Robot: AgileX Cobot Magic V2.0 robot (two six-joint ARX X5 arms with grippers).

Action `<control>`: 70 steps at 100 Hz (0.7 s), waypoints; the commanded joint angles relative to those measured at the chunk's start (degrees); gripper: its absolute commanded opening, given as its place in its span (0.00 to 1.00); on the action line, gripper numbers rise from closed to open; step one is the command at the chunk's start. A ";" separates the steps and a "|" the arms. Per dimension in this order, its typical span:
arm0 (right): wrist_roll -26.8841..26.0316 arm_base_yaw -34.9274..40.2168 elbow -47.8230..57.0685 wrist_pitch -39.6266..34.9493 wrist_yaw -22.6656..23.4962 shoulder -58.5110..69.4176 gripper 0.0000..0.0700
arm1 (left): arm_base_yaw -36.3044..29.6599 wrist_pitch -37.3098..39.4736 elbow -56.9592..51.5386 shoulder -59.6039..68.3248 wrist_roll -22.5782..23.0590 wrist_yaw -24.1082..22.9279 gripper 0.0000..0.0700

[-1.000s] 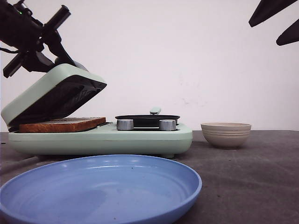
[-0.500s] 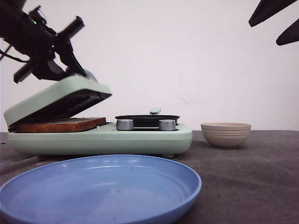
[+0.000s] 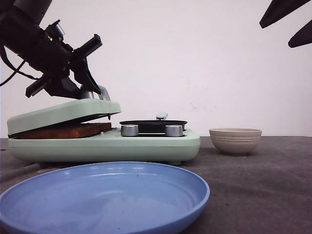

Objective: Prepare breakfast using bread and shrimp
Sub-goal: 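Swing the lid down over the bread with the left gripper, then release the lid handle and raise the left gripper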

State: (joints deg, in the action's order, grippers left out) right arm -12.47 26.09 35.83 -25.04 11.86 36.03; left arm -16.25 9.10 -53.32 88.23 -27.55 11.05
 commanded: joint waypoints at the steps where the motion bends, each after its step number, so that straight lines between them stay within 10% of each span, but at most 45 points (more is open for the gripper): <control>1: -0.57 0.31 0.15 0.31 0.07 0.17 0.57 | 0.96 -4.90 0.98 2.91 -5.25 -3.72 0.01; 22: -0.59 0.31 0.15 0.33 0.07 0.17 0.57 | 0.74 -5.22 0.98 2.91 -3.10 -4.20 0.02; 47: -0.61 0.31 0.15 0.09 0.07 0.17 0.57 | 0.85 -4.55 0.26 2.91 -3.13 -1.53 0.52; 70: -0.61 0.31 0.15 0.07 0.07 0.17 0.57 | 0.85 -5.01 -3.08 2.60 -3.15 2.95 0.64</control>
State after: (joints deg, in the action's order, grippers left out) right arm -12.47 26.09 35.83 -25.32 11.88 36.03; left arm -15.38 5.30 -54.87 89.36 -29.91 12.93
